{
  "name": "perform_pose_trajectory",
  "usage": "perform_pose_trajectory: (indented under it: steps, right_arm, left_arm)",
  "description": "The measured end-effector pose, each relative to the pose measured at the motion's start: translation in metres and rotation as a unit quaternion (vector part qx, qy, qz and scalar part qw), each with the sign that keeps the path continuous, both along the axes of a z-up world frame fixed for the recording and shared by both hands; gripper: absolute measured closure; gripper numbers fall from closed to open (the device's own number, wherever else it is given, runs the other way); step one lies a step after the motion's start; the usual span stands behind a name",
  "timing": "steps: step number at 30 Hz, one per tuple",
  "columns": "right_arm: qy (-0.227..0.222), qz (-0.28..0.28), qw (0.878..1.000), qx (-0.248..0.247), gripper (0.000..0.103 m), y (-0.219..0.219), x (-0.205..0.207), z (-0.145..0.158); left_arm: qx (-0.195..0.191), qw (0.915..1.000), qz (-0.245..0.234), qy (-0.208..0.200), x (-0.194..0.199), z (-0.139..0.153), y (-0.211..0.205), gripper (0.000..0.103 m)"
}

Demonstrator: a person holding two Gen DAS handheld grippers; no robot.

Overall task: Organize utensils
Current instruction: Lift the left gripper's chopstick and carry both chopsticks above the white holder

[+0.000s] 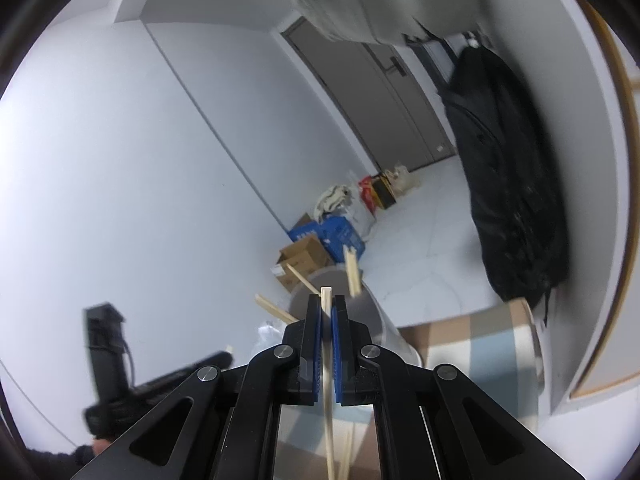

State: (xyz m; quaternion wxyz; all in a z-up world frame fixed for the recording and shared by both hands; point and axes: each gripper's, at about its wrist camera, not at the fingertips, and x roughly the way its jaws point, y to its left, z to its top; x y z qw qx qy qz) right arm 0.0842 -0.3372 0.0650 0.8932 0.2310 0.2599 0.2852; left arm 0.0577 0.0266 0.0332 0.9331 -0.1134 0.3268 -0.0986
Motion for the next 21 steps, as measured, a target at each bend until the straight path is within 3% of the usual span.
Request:
perform_pose_trajectory:
  steps: [6,11,16,21]
  right_arm:
    - [-0.045,0.017,0.999,-0.013,0.099,0.024,0.018,0.044]
    - [-0.074,0.021,0.997,-0.029,0.099,0.043,0.042,0.077]
    - [-0.092,0.004,0.995,-0.041,0.099,0.055,0.073,0.094]
    - [-0.095,-0.019,0.995,-0.039,0.099,0.064,0.103,0.09]
  left_arm:
    - [-0.038,0.9966,0.006,-0.074,0.013,0.046,0.0,0.101]
    - [-0.055,0.9889,0.017,-0.137,0.034,0.069,-0.001,0.101]
    - [-0.055,0.9805,0.043,-0.184,0.06,0.078,-0.003,0.101]
    - [-0.048,0.9745,0.066,-0.209,0.08,0.07,-0.001,0.101]
